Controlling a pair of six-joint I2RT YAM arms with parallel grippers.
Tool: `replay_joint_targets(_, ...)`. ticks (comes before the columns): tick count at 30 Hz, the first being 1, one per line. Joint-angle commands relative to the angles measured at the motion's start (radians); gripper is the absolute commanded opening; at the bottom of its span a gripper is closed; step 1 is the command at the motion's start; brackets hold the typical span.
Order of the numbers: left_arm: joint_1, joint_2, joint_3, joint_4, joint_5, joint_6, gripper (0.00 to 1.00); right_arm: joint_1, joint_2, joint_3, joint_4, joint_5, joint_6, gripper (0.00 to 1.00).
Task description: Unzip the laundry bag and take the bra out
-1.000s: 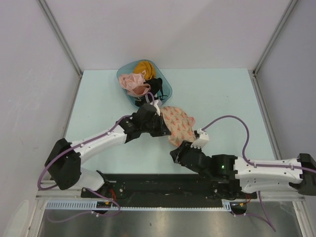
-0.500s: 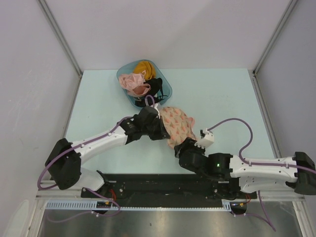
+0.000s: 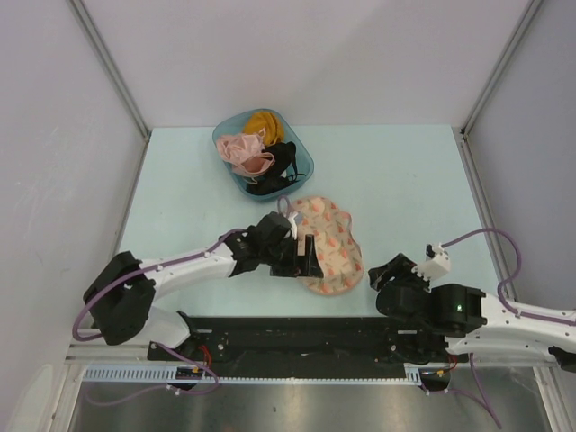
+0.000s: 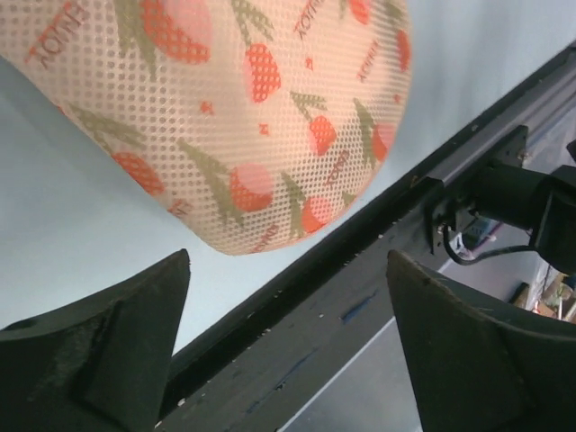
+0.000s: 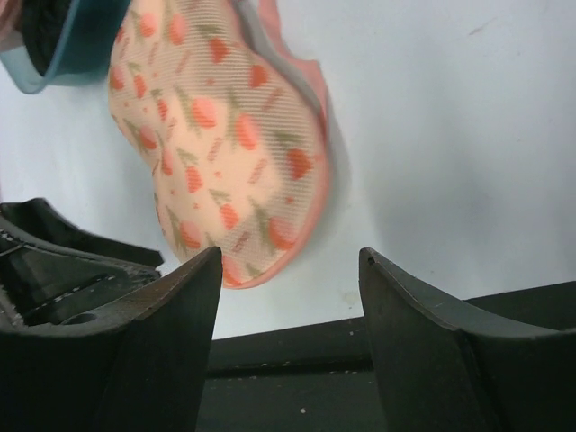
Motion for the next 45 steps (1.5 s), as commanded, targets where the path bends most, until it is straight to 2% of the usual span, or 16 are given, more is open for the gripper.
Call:
replay_joint_targets(1,0.015,-0.065,-0.079,-0.034,-0.101,-0.033,0.96,0.0,0.043,-0.014,-0.016,0.047,0.022,0.66)
replay_joint_targets(4,0.061,-0.128,-0.16,0.039,-0.107,-0.073,0.96,0.0,0.111,-0.028,0.046,0.013,0.023,0.7)
replay_joint_targets(6,0.101,-0.146,-0.188,0.053,-0.093,-0.081,0.94,-0.002,0.123,-0.077,0.157,0.002,-0.01,0.76)
replay_joint_targets(9,0.129,-0.152,-0.19,0.069,-0.076,-0.059,0.94,-0.054,0.05,-0.21,0.396,-0.101,-0.131,0.78)
replay_joint_targets(14,0.157,-0.151,-0.183,0.058,-0.061,-0.015,0.97,-0.302,-0.127,-0.426,0.79,-0.37,-0.279,0.78)
replay_joint_targets(19,0.17,-0.154,-0.19,0.063,-0.046,-0.006,0.98,-0.431,-0.167,-0.52,0.919,-0.551,-0.294,0.77)
replay_joint_targets(24,0.172,-0.154,-0.196,0.075,-0.041,-0.007,0.98,-0.46,-0.063,-0.557,1.074,-0.607,-0.293,0.77)
replay_joint_targets(27,0.172,-0.155,-0.197,0.083,-0.036,-0.01,0.98,-0.463,0.031,-0.565,1.188,-0.613,-0.29,0.71)
replay_joint_targets(30,0.172,-0.157,-0.202,0.092,-0.026,0.002,0.98,-0.47,0.101,-0.565,1.26,-0.616,-0.288,0.58)
replay_joint_targets(31,0.172,-0.157,-0.203,0.095,-0.019,0.004,0.98,-0.473,0.109,-0.566,1.274,-0.616,-0.282,0.48)
replay_joint_targets(33,0.172,-0.154,-0.206,0.104,-0.01,0.005,0.98,-0.486,0.115,-0.572,1.286,-0.617,-0.271,0.37)
replay_joint_targets(34,0.172,-0.152,-0.211,0.109,-0.007,0.005,0.98,-0.49,0.109,-0.575,1.298,-0.617,-0.255,0.23)
replay_joint_targets(36,0.172,-0.149,-0.214,0.121,0.004,0.004,0.98,-0.5,0.071,-0.58,1.297,-0.617,-0.225,0.05)
replay_joint_targets(37,0.172,-0.149,-0.219,0.126,0.01,0.004,0.98,-0.511,0.054,-0.586,1.291,-0.622,-0.205,0.0)
replay_joint_targets(41,0.172,-0.158,-0.226,0.158,0.03,0.002,0.99,-0.529,-0.056,-0.574,1.242,-0.633,-0.11,0.0)
replay_joint_targets(45,0.172,-0.203,-0.236,0.208,0.074,0.001,0.98,-0.563,-0.156,-0.539,1.114,-0.637,-0.035,0.0)
